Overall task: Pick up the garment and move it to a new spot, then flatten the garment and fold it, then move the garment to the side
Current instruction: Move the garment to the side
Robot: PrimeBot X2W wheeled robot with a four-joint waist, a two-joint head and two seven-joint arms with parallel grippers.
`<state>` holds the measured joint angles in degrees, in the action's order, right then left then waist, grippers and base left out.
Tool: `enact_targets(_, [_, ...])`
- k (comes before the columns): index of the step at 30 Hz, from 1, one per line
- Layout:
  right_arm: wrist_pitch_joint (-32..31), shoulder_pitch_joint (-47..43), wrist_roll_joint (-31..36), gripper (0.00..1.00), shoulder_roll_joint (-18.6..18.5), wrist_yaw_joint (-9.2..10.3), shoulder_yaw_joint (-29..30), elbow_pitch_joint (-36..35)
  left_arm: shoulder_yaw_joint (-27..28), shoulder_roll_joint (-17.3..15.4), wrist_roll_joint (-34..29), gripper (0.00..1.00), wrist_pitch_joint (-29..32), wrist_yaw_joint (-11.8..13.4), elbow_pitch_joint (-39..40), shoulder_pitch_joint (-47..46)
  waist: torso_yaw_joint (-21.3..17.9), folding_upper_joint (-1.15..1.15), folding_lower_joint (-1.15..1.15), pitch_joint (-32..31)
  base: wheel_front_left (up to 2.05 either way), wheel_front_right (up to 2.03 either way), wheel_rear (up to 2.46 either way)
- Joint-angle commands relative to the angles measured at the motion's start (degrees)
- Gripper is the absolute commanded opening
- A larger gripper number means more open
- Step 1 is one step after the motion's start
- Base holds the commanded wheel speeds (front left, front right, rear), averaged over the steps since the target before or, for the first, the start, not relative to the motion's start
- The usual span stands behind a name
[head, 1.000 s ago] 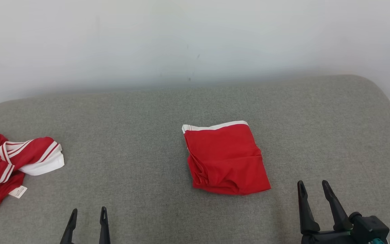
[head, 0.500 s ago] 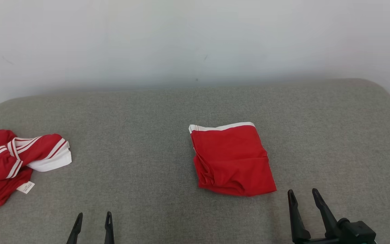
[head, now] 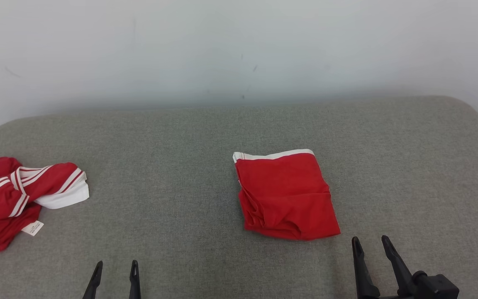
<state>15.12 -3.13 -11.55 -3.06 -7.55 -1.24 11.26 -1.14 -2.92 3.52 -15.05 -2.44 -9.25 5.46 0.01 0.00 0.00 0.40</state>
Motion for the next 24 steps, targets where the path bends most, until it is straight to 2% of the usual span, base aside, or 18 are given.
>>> enact_targets(1, [0.02,-0.56,0.11,1.00,0.20,0.14,0.04,-0.07,0.01,0.06,0.09,1.00,-0.18,0.10,-0.19,-0.09,0.05,0.00,0.00,0.00,0.00,0.00,0.00])
enact_targets(24, [0.02,-0.82,-0.31,1.00,0.27,0.14,0.24,-0.36,0.01,0.06,-0.22,1.00,-0.18,-0.03,-0.14,-0.28,0.31,0.00,0.00,0.41,0.00,0.00,0.00])
